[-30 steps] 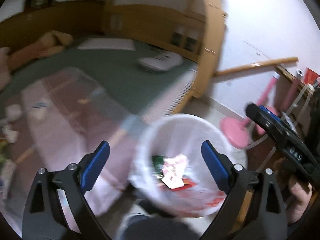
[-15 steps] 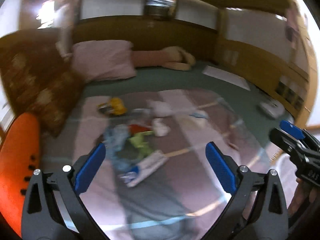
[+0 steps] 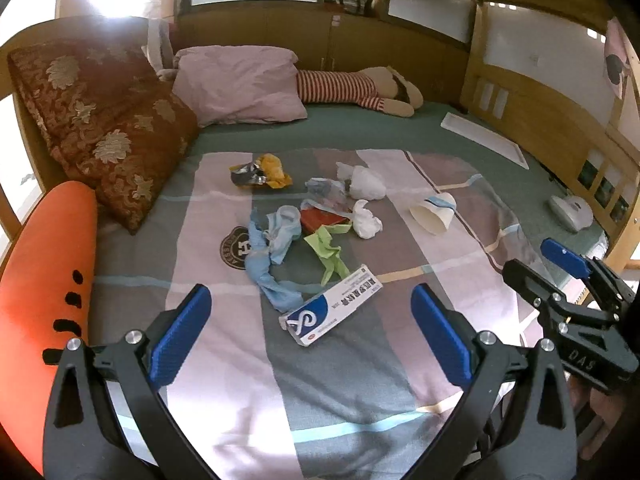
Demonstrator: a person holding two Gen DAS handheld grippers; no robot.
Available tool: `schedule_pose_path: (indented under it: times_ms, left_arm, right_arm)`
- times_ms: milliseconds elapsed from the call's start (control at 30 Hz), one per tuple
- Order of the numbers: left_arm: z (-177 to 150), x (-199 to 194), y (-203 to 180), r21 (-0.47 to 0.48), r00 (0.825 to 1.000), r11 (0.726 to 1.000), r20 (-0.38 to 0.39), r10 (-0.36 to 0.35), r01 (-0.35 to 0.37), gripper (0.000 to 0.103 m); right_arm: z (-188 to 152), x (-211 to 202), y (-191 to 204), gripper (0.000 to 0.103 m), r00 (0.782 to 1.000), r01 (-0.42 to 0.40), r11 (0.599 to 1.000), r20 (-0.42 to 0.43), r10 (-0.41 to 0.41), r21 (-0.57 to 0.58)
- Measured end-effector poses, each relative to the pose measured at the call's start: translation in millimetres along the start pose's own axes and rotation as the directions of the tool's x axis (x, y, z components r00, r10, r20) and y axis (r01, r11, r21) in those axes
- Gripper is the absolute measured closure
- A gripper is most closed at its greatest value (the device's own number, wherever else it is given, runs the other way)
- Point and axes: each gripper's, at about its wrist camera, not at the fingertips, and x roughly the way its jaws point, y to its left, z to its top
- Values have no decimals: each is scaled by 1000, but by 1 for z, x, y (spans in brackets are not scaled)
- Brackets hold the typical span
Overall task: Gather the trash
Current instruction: 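Move both tools back over the remaining trash on the bed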
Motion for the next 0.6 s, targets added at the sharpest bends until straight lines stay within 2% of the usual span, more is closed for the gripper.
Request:
schedule_pose_path:
  times_ms: [600]
  left_arm:
    - [-1, 14, -13, 4, 998, 1000, -58, -6, 6, 3]
  right_arm:
    - [-1, 6, -2, 22, 1000, -7, 1000, -6, 6, -11]
